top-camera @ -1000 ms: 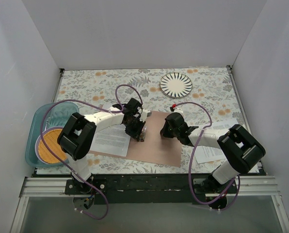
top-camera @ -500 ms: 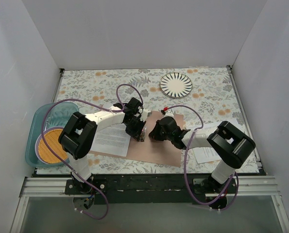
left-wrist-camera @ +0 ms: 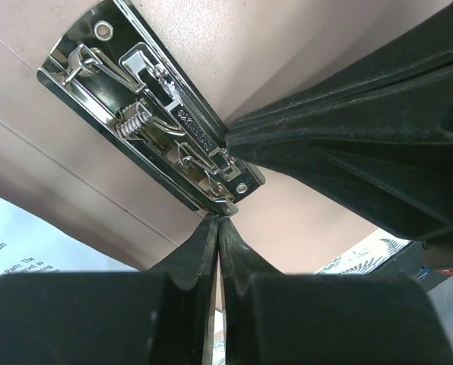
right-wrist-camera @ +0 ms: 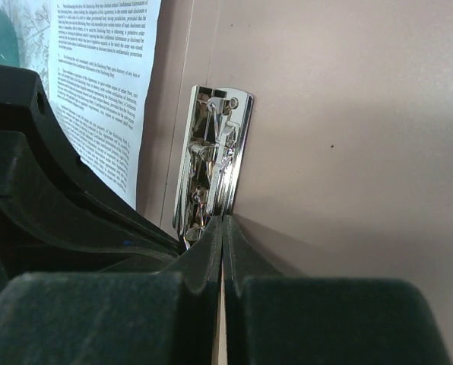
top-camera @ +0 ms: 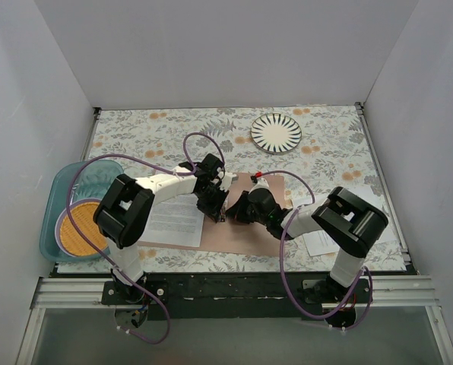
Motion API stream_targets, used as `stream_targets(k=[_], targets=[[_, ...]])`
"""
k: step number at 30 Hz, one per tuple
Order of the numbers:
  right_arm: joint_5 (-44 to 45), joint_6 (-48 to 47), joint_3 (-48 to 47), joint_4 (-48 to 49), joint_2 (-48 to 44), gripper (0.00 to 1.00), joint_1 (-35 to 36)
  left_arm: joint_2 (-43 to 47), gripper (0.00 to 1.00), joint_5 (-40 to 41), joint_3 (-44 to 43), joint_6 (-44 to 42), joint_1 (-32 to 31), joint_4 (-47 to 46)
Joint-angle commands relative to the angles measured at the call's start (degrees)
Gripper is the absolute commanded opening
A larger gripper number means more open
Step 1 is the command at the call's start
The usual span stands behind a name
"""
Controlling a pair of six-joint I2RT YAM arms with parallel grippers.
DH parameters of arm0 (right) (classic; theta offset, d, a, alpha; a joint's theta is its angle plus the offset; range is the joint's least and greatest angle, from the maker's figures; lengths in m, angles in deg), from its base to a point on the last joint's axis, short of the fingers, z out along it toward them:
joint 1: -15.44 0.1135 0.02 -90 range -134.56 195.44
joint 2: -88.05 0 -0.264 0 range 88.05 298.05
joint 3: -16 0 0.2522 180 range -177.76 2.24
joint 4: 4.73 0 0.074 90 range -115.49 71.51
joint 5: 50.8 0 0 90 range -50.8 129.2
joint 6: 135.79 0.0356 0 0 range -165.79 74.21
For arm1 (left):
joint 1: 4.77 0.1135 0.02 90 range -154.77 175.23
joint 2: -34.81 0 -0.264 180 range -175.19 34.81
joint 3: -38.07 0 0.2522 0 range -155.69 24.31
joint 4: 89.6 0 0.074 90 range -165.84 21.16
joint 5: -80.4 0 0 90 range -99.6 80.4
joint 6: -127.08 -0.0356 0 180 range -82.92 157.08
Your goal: Put the files into the folder
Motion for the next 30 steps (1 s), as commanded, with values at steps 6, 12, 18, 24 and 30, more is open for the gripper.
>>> stream_targets(k=[6,12,18,24,30], targets=[[-1.7,3.4,6.7,-11.3,4.8,0.01,4.3,-5.7,0.00,1.9,-1.1,-0.7,-0.6,-5.7],[-1.8,4.7,6.8,-11.2,6.4,0.01,4.8,-5.0,0.00,-0.1,-5.7,0.3,-0.6,-3.5],[-2.1,5.5,7.0,-11.1,7.1,0.01,5.0,-3.6,0.00,-2.6,-10.5,1.4,-0.6,-1.0],[-2.2,5.6,7.2,-11.2,7.3,0.01,5.0,-1.7,0.00,-3.0,-13.1,1.8,-0.5,0.9],[-1.7,5.8,6.9,-11.9,6.9,0.01,5.0,2.4,0.00,0.4,-17.4,1.2,0.9,3.0]])
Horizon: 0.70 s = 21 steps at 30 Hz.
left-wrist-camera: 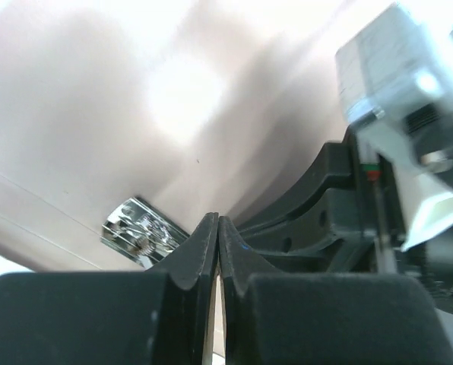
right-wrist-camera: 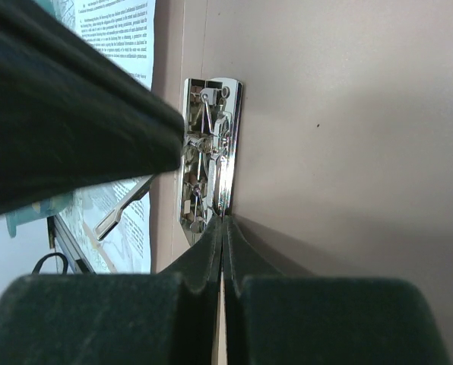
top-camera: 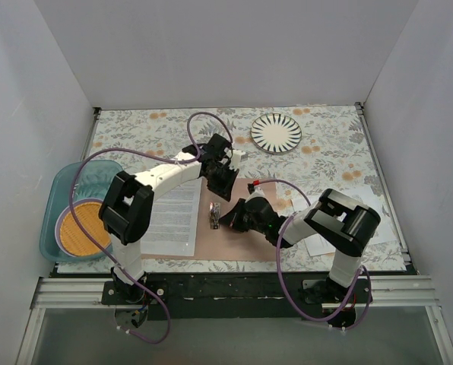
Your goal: Put the files into the folder
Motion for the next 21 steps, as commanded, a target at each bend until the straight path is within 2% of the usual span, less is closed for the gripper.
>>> stream_targets(k=[1,6,12,16,21], targets=[[-1.3,-2.8,3.5,-20.7,4.2,0.01,1.0,6.1,0.00,2.5,-3.9,-0.9,1.7,0.1],[0.1,-2.8,3.2,-22.3,2.3,0.01,1.0,9.4,0.00,9.9,-3.0,-4.0,5.1,1.3],[1.7,-5.3,1.0,-25.1,-0.8,0.01,0.9,10.1,0.00,17.0,8.5,-5.9,10.0,-0.1],[1.8,-7.4,-1.0,-26.8,-2.2,0.01,0.6,9.8,0.00,16.4,13.5,-6.3,10.5,-2.2],[1.4,-9.8,-4.2,-30.2,-3.5,0.01,-0.9,8.9,0.00,13.9,14.0,-5.8,10.5,-2.3]])
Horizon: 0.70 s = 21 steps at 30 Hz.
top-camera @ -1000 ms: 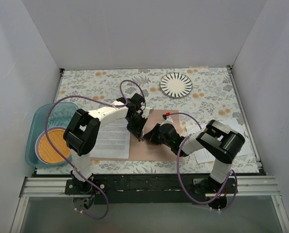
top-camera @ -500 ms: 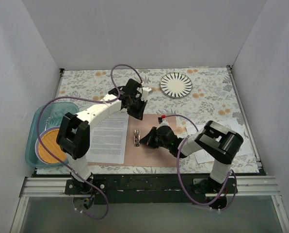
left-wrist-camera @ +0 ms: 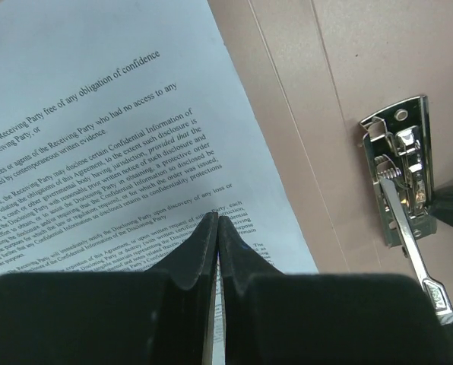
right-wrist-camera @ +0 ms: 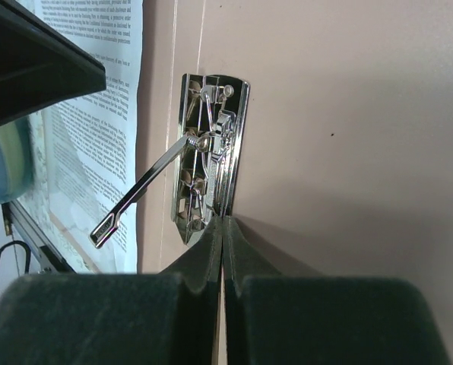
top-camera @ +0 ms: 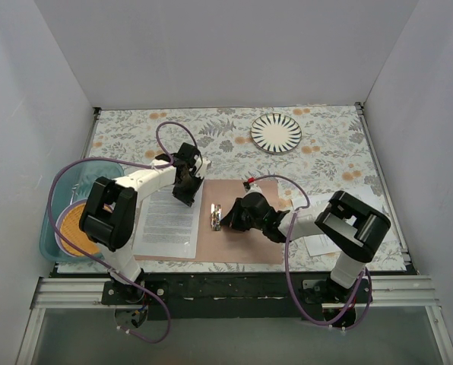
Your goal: Put the files into the folder
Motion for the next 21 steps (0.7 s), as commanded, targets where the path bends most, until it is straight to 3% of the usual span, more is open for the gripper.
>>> stream_targets(k=[1,2,3,4,7,11,12,17,21], targets=[[1.3,-6.7,-1.1,-17.4,0.6,0.01,-1.3,1.1,0.00,-1.2,-0.5,-0.6,-0.3,-1.9],[1.0,-7.4,-2.2,-18.0,-0.3,0.02,-1.7,1.0,0.00,-0.8,0.1,-0.7,-0.3,-2.0],[0.8,-8.0,-2.7,-18.4,-0.9,0.09,-1.8,0.6,0.00,-0.5,0.4,-0.7,-0.3,-2.4],[0.7,-9.6,-3.1,-18.4,-1.6,0.26,-1.8,0.3,0.00,-0.4,0.8,-0.6,-0.3,-2.3],[-1.1,-12.7,-4.9,-18.0,-4.4,0.41,-2.0,-0.5,0.00,0.7,2.0,-0.4,-0.3,-2.5],[-3.9,-17.7,-5.2,-16.5,-8.1,0.45,-2.0,-0.6,0.00,2.2,3.9,-0.5,-0.3,-3.2],[-5.9,-18.2,-4.3,-15.8,-8.7,0.43,-2.0,-0.5,0.00,2.5,4.5,-0.5,-0.3,-3.2],[-8.8,-19.2,-1.1,-11.7,-12.7,0.01,-1.9,0.1,0.00,3.4,5.3,0.0,-0.3,-2.6],[-11.6,-19.1,0.3,-8.3,-14.1,0.01,-1.0,0.9,0.00,3.6,5.6,0.2,-0.4,-2.3]])
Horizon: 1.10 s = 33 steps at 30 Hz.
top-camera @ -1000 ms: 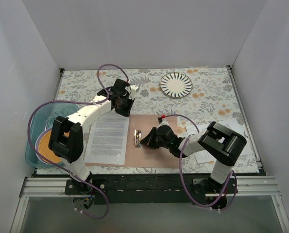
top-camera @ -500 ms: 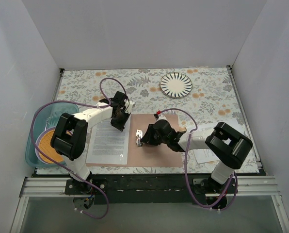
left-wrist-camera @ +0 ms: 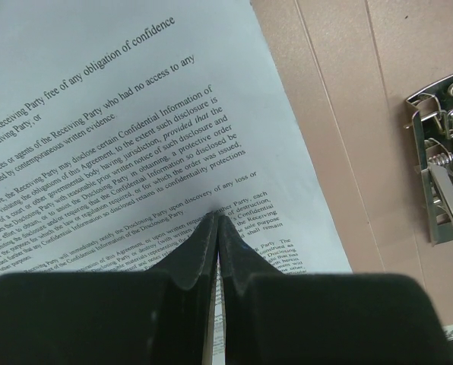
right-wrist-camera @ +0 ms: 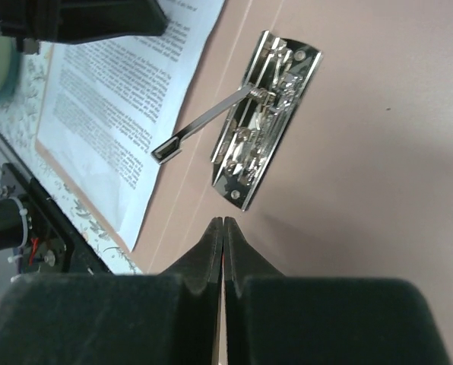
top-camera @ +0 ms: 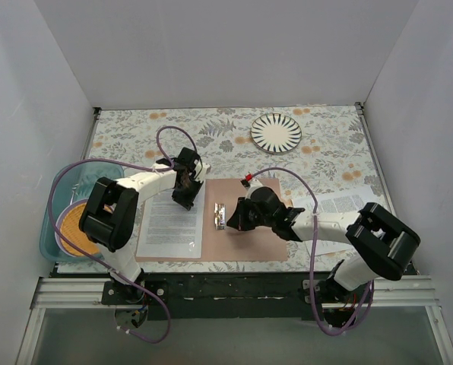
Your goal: Put the files into the folder
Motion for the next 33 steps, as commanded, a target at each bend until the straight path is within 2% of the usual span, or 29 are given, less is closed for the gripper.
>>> stream_targets(k=[1,11,26,33], targets=[[-4.0,-1.8,0.7,5.8,-1.3,0.01,1.6,1.0,0.00,2.0,2.1,0.2,-0.2,0.6],[-5.6,4.0,-1.8,16.1,6.9,0.01,2.9,2.7,0.00,2.0,3.2,-0.3,-0.2,0.9],[-1.2,4.9,-9.0,16.4,11.9,0.01,0.6,3.6,0.00,3.9,3.1,-1.1,-0.2,1.4],[-2.6,4.5,-11.7,16.3,15.2,0.01,-2.7,4.2,0.00,4.2,3.2,-1.6,-0.2,1.8]])
